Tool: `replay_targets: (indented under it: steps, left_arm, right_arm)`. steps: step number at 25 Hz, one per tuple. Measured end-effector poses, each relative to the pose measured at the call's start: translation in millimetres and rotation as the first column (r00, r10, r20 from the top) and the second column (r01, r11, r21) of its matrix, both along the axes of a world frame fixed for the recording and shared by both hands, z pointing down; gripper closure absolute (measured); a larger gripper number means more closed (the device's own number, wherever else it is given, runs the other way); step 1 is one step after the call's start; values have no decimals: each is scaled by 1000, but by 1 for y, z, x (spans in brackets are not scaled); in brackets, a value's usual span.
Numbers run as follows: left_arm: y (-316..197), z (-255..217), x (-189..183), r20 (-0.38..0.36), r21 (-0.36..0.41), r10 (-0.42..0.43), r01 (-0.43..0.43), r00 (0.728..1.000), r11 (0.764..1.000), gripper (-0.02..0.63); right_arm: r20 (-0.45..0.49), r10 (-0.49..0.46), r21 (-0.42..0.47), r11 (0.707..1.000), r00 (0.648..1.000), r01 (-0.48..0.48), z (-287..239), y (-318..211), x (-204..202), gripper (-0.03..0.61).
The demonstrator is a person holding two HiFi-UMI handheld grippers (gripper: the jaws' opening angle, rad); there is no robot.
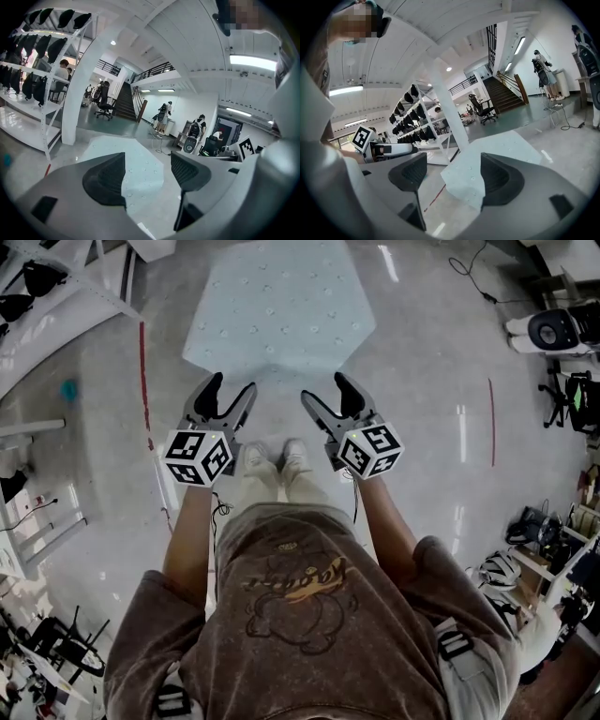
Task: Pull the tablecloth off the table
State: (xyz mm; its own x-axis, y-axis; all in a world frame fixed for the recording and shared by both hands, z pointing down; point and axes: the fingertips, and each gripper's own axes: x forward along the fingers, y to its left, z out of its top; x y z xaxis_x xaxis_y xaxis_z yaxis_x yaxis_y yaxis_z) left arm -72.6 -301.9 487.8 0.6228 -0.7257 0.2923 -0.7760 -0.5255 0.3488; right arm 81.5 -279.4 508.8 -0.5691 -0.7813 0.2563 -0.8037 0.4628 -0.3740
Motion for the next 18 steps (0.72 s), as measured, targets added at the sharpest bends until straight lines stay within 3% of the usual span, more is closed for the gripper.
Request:
replay_targets:
  steps: [18]
  left_arm:
    - [-18,112,-13,19,-138,-41,43,999,989,291]
  right_arm:
    - [-25,18,-139,990,1000,-22,110,-17,13,216]
